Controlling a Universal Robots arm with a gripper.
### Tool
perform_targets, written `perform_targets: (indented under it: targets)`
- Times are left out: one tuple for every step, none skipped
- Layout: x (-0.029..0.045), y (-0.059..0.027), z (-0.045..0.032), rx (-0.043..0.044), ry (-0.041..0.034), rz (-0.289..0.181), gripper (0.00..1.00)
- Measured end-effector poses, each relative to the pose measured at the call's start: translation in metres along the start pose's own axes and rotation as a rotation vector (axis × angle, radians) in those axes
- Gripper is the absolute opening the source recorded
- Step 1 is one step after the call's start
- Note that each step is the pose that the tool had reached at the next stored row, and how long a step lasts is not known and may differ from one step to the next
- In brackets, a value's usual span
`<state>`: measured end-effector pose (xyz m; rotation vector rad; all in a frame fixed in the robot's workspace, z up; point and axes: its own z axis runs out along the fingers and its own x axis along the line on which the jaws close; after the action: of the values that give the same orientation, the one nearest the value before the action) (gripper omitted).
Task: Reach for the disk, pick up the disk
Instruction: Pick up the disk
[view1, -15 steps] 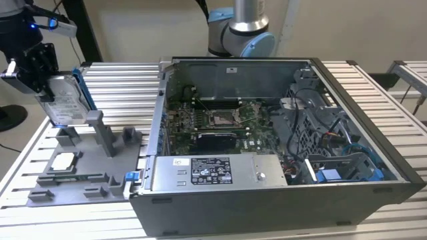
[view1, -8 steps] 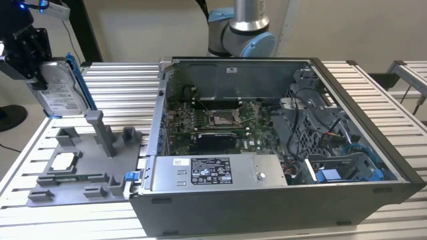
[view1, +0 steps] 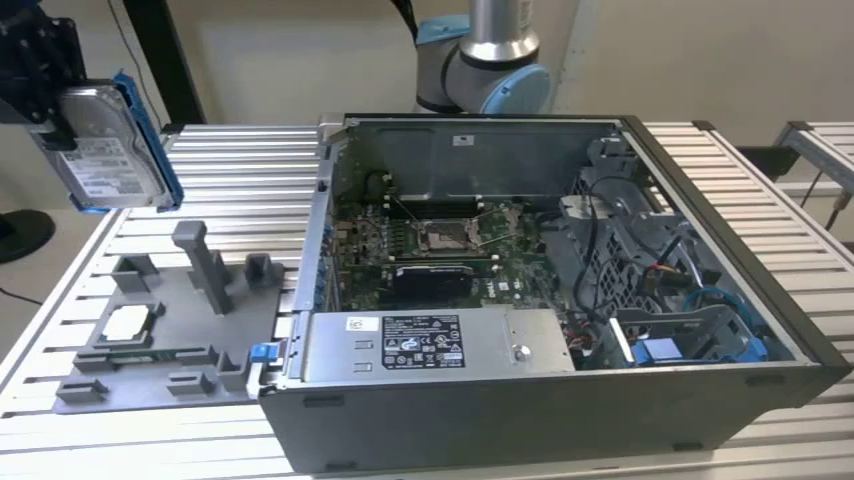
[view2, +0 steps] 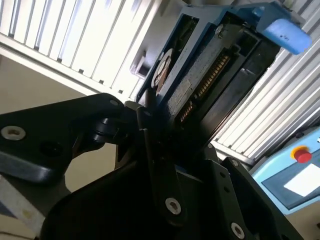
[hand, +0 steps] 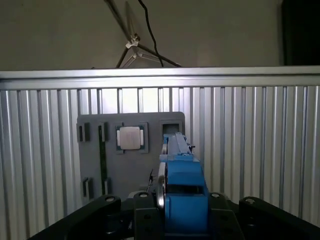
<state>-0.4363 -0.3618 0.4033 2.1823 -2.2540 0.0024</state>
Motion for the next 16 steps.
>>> perform_targets:
  targets:
    - [0.0, 0.0, -0.0046, 0.0001, -0.0001, 0.0, 0.0]
    - [0.0001, 0.0, -0.0091, 0.0001, -0.0001, 0.0, 0.0]
    - [0.0001, 0.0, -0.0137, -0.0001, 0.0, 0.0, 0.0]
    - [0.0001, 0.0, -0.0181, 0.0001, 0.0, 0.0, 0.0]
    - [0.0001, 0.0, -0.0225, 0.0002, -0.0001, 0.0, 0.0]
    - [0.0001, 0.0, -0.0272, 0.0, 0.0001, 0.0, 0.0]
    - [0.0001, 0.0, -0.0318, 0.0, 0.0, 0.0, 0.0]
    - [0.0002, 0.0001, -0.0363, 0.0001, 0.0, 0.0, 0.0]
    - [0.0002, 0.0001, -0.0409, 0.0, 0.0, 0.0, 0.0]
    - [0.0002, 0.0001, -0.0455, 0.0001, 0.0, 0.0, 0.0]
    - [0.0002, 0.0001, -0.05, 0.0, 0.0, 0.0, 0.0]
    - [0.0002, 0.0001, -0.0549, 0.0001, 0.0, 0.0, 0.0]
    - [0.0002, 0.0001, -0.059, 0.0002, -0.0001, 0.0, 0.0]
    - [0.0003, 0.0001, -0.0637, 0.0001, 0.0, 0.0, 0.0]
    - [0.0003, 0.0001, -0.0682, 0.0002, -0.0001, 0.0, 0.0]
    - [0.0004, 0.0001, -0.0727, 0.0002, -0.0001, 0.0, 0.0]
